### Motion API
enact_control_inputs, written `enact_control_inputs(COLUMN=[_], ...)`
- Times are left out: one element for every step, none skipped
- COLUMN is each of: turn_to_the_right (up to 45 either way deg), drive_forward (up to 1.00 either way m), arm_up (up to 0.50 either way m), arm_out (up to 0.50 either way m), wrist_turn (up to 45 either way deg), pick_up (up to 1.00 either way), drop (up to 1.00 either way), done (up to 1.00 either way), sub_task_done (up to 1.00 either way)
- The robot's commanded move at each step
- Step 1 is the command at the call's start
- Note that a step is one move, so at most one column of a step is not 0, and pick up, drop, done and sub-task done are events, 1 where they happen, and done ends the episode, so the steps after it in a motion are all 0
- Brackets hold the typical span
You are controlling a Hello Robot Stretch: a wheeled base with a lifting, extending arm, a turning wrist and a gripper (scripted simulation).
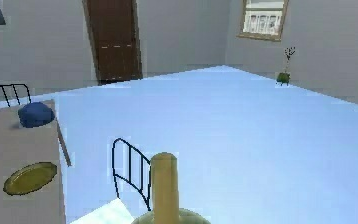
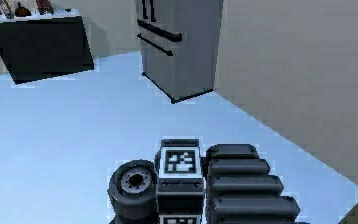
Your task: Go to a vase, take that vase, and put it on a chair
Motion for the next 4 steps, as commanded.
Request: enact_control_inputs(turn_to_the_right=[45.0,45.0,45.0,6.0], drive_forward=[0.0,0.0,0.0,0.0], arm_up=[0.0,0.0,0.0,0.0], arm_out=[0.0,0.0,0.0,0.0], wrist_turn=[0.0,0.0,0.0,0.0], pick_up=[0.0,0.0,0.0,0.0], drop=[0.0,0.0,0.0,0.0], done=[0.0,0.0,0.0,0.0], sub_task_done=[0.0,0.0,0.0,0.0])
